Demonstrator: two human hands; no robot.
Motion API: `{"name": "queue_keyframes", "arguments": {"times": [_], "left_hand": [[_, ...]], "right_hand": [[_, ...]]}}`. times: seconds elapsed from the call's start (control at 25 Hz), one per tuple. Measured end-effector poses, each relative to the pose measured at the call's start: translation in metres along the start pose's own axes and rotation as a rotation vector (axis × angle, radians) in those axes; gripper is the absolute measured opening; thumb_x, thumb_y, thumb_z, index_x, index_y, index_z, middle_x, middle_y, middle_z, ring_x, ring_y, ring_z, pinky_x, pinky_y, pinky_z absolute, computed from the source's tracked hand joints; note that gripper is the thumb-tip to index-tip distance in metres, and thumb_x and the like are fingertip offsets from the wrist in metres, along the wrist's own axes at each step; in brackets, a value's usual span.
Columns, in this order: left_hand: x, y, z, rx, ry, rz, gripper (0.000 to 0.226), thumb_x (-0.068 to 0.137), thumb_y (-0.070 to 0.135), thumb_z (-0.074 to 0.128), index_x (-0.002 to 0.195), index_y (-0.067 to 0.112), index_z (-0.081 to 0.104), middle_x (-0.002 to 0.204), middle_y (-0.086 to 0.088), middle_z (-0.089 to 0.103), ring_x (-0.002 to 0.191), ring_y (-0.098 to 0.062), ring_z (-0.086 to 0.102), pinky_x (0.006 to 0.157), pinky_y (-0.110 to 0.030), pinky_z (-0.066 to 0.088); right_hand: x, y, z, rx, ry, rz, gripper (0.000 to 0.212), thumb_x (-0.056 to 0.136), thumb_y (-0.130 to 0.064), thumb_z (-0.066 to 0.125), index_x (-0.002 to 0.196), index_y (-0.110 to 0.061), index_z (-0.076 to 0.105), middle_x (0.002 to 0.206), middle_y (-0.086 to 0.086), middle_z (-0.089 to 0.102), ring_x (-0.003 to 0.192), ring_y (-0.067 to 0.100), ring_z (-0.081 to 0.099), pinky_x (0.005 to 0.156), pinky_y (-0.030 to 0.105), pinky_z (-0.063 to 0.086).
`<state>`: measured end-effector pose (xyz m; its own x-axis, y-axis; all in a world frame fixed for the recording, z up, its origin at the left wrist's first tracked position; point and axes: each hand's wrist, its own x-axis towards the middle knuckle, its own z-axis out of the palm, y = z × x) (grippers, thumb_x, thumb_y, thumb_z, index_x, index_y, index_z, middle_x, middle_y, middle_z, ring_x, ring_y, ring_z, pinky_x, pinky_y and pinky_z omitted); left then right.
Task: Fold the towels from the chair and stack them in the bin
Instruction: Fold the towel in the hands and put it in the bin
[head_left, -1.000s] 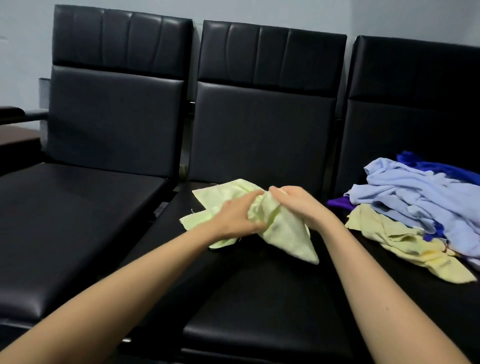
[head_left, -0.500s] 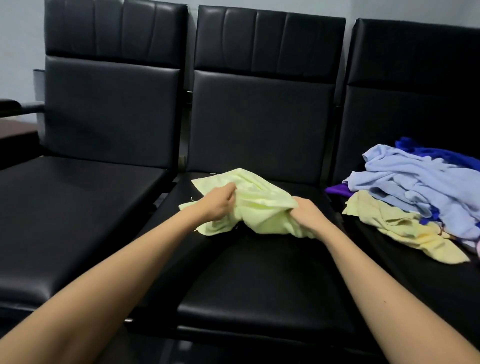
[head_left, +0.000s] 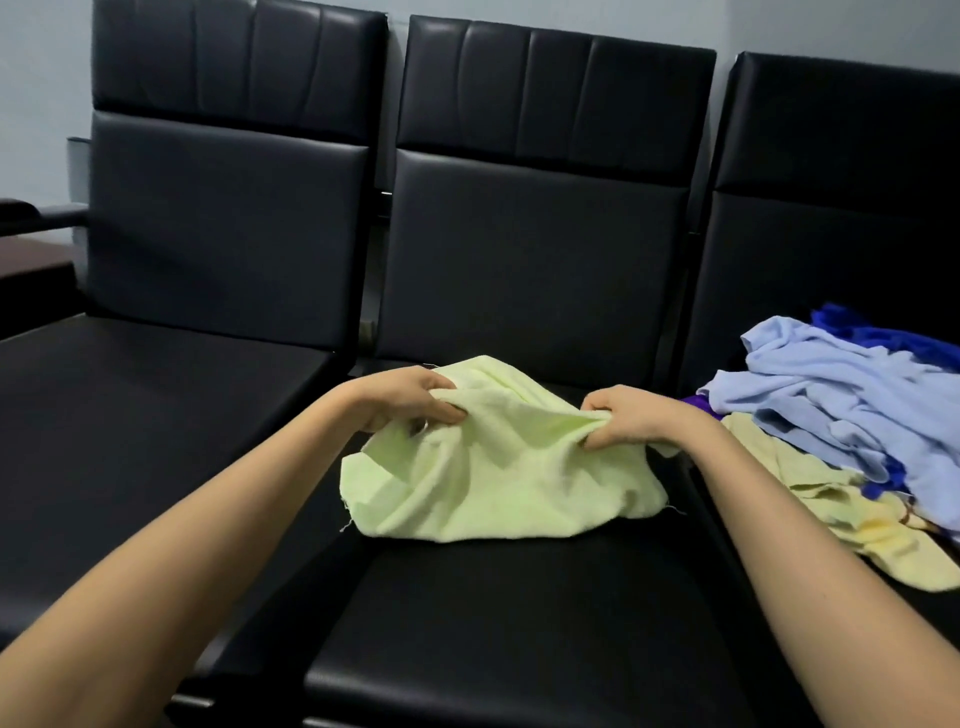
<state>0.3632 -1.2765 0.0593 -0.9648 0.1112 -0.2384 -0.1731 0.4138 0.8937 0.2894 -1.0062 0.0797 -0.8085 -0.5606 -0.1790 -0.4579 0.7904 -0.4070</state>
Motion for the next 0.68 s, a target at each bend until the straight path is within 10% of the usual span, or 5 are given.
{"name": "queue_keyframes", "arguments": {"times": [0.2,0.4,0.56,0.68], "left_hand": [[0.03,-0.01,-0.034,-0.309,-0.119,-0.009,0.036,0.083,0.003,0.058,0.118,0.008,0.062,0.101,-0.009,0.068,0.088,-0.025,0.065,0.071,-0.036,0.056],[0.114,-0.039,-0.065,0.184,0.689,-0.062,0.011,0.088,0.013,0.054,0.089,0.01,0.064,0.086,-0.007,0.065,0.085,-0.025,0.062,0.07,-0.031,0.048],[0.158,-0.091,-0.043,0.844,0.846,-0.185,0.027,0.093,0.023,0.039,0.113,0.009,0.051,0.118,-0.013,0.054,0.112,-0.033,0.047,0.087,-0.038,0.037],[0.167,-0.096,-0.036,0.873,0.848,-0.141,0.031,0.094,0.025,0.036,0.119,0.01,0.048,0.123,-0.011,0.048,0.116,-0.031,0.041,0.09,-0.038,0.032]], "right_hand": [[0.069,-0.026,-0.024,0.027,-0.078,0.006,0.011,0.085,-0.017,0.049,0.093,-0.016,0.057,0.087,0.005,0.055,0.072,0.019,0.049,0.059,0.032,0.039],[0.176,-0.021,-0.027,-0.073,0.353,0.067,0.02,0.092,-0.016,0.038,0.095,-0.021,0.057,0.093,0.0,0.061,0.088,0.022,0.06,0.068,0.033,0.044],[0.245,-0.015,0.046,0.016,0.349,0.04,0.019,0.093,-0.016,0.035,0.099,-0.018,0.053,0.1,0.004,0.061,0.099,0.027,0.057,0.08,0.036,0.041],[0.26,-0.01,0.085,-0.171,0.39,-0.02,0.026,0.098,-0.024,0.031,0.117,-0.017,0.048,0.115,0.006,0.058,0.111,0.027,0.049,0.09,0.037,0.032]]}}
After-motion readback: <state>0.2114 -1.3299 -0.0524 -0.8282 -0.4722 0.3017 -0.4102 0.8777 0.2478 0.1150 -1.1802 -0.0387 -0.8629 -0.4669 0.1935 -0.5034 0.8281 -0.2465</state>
